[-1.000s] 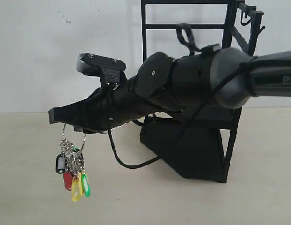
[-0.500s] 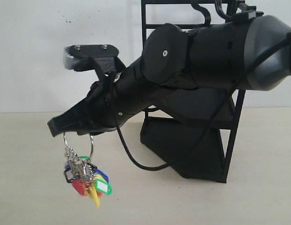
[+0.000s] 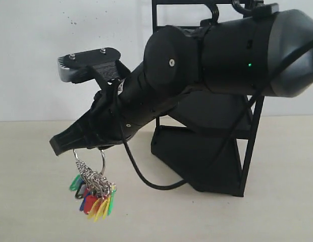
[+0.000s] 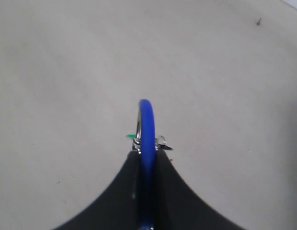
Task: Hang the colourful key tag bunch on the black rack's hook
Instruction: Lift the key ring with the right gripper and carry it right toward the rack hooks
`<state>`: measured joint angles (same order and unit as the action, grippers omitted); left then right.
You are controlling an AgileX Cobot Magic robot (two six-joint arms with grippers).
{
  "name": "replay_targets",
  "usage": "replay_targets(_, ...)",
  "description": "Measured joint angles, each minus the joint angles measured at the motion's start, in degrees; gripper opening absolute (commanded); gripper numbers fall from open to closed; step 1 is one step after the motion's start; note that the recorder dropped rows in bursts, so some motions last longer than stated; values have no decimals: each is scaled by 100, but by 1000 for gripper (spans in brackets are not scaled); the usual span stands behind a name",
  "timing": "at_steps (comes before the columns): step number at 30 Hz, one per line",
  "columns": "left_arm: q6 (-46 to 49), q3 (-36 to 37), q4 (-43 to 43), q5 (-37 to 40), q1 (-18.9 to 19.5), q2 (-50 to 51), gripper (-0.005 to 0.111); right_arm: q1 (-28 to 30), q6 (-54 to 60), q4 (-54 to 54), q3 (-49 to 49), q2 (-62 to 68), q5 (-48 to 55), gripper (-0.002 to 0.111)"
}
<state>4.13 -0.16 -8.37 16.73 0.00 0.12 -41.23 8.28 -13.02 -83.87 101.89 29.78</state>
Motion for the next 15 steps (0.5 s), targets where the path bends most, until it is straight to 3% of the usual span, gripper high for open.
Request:
replay_targets(4, 0, 0, 0, 0, 0, 0, 4, 48, 435, -128, 0, -55, 207, 0)
replay_targets(15, 0, 0, 0, 0, 0, 0, 4, 69, 137, 62, 0, -879, 836, 0)
